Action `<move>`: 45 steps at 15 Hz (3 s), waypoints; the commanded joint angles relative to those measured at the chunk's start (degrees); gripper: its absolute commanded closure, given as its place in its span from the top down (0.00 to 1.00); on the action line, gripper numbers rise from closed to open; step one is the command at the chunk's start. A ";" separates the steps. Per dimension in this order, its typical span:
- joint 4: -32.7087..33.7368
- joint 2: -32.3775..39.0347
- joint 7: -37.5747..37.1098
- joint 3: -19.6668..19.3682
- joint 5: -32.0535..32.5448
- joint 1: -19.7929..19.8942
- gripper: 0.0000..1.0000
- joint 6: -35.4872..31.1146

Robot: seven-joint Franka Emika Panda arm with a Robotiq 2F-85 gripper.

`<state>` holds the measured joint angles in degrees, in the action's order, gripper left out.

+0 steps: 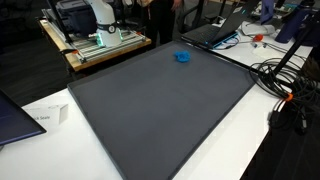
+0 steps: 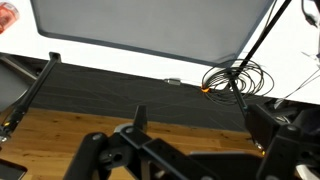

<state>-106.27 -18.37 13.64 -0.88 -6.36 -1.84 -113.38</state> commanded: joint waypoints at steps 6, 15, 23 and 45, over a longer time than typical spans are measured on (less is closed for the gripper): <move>-2.58 3.38 2.40 -0.51 -9.67 -2.24 1.00 -2.78; -11.82 10.87 1.10 3.27 -7.97 -3.84 1.00 -16.23; -9.17 21.21 2.02 6.00 -8.46 -4.50 1.00 -12.83; -4.86 36.27 6.37 9.71 -12.62 -1.98 1.00 -5.14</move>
<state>-111.62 17.43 22.98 8.86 -20.71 -3.43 -119.41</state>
